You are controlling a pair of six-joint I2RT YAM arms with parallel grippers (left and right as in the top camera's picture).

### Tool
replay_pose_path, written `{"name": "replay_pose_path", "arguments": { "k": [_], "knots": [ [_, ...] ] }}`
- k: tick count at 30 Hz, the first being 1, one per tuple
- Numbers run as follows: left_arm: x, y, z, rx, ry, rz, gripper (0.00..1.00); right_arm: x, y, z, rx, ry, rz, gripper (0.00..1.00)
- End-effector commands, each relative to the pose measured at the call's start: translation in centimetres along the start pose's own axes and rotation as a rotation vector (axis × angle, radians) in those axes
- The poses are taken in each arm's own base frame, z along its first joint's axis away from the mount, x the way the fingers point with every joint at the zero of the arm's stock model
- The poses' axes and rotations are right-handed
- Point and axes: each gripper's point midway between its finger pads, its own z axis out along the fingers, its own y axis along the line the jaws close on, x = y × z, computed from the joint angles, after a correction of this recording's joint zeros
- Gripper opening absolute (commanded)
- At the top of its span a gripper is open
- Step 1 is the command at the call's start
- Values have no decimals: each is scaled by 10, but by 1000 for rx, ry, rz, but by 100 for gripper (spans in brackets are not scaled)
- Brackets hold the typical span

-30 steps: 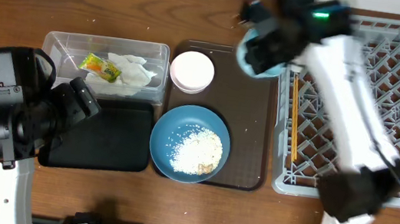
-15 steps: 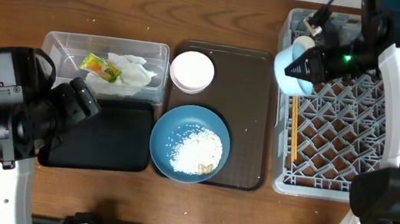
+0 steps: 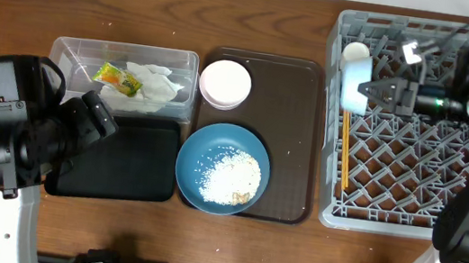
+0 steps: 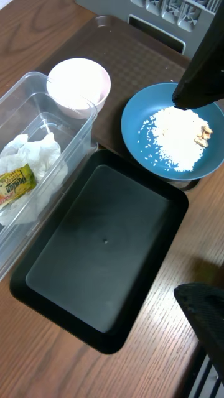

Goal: Sort waste into correct bins and load items into the dishwasher rack
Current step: 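Lift the light-blue cup and carry it right into the rack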

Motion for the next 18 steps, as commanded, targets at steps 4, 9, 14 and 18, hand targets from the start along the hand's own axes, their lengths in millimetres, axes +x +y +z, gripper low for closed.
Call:
{"name": "replay_pose_path", "arguments": {
  "k": [4, 9, 14, 18],
  "knots": [
    [-4, 0, -4, -3, -18, -5, 91, -4, 11, -1, -194, -153, -32, 1],
    [-4, 0, -4, -3, -18, -5, 92, -4, 11, -1, -223, -175, -52, 1],
    [-4, 0, -4, -3, -18, -5, 91, 2, 6, 1, -200, -158, -41, 1],
    [-4, 0, -4, -3, -18, -5, 91, 15, -7, 5, -138, -112, -21, 1]
  ]
}}
